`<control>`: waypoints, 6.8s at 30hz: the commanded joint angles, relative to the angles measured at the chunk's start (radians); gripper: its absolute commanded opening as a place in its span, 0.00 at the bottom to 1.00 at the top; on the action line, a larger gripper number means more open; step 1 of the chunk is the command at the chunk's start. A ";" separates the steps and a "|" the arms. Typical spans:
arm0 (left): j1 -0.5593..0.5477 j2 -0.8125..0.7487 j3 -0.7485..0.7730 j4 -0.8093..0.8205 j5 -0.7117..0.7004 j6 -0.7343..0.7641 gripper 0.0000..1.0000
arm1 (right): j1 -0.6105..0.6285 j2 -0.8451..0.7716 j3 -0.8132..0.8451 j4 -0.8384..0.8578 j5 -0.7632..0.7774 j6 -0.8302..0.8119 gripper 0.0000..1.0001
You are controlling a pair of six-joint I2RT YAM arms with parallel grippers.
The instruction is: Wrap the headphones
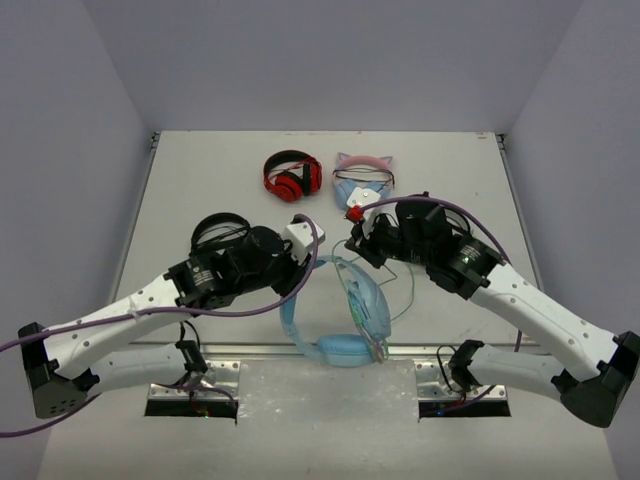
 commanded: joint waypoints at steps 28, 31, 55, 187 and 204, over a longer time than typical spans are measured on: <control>-0.015 -0.195 0.210 0.267 -0.121 -0.171 0.00 | -0.122 -0.035 -0.300 0.785 -0.467 0.396 0.53; -0.015 -0.198 0.230 0.269 -0.149 -0.177 0.00 | -0.164 0.017 -0.338 0.962 -0.539 0.477 0.54; -0.013 0.144 0.634 0.114 -0.844 -0.459 0.00 | -0.124 0.476 -0.533 1.842 -0.515 0.982 0.82; 0.286 0.390 0.209 0.429 -0.534 -0.147 0.00 | -0.015 -0.130 -0.056 0.263 -0.135 0.157 0.01; 0.087 0.260 0.075 0.181 -0.470 -0.183 0.00 | -0.102 -0.026 0.017 0.249 0.229 -0.128 0.02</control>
